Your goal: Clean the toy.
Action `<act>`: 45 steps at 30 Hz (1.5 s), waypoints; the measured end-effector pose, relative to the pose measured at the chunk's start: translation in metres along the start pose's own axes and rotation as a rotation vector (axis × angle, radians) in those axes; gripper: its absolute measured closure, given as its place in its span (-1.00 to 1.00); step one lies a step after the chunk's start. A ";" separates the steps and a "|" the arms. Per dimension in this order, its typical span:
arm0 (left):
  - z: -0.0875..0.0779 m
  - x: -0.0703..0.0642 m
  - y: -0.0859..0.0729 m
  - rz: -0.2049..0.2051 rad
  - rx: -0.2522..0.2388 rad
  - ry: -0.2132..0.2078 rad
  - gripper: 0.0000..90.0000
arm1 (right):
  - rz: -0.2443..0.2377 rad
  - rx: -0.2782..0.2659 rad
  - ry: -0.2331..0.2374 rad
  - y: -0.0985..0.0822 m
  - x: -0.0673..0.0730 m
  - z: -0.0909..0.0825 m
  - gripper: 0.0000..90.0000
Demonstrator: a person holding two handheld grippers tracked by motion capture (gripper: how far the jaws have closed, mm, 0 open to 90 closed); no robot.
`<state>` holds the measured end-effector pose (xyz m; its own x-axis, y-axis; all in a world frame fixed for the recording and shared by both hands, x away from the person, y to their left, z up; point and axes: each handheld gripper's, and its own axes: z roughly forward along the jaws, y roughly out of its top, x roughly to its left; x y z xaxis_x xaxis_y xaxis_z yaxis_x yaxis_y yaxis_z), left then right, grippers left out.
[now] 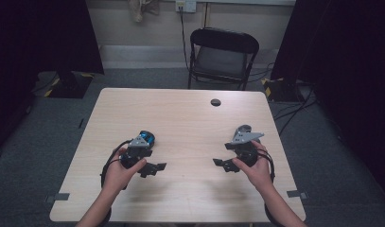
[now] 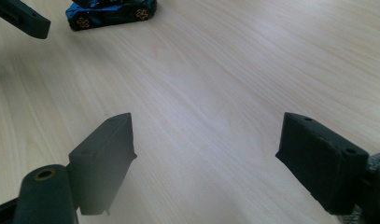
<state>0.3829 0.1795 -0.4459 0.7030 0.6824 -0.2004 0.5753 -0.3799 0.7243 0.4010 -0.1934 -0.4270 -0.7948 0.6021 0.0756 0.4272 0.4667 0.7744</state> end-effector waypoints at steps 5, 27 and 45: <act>-0.001 -0.002 -0.004 0.009 -0.006 -0.007 -0.65 | -0.009 0.015 0.013 -0.005 0.004 0.004 -0.61; 0.002 -0.017 -0.027 0.017 0.004 -0.057 -0.65 | -0.028 0.044 0.074 -0.024 0.021 0.020 -0.60; 0.004 -0.024 -0.044 0.027 0.007 -0.070 -0.65 | -0.052 0.069 0.112 -0.039 0.029 0.033 -0.60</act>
<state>0.3424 0.1772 -0.4754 0.7458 0.6265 -0.2266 0.5584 -0.4022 0.7255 0.3752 -0.1728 -0.4758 -0.8581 0.5018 0.1089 0.4095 0.5409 0.7346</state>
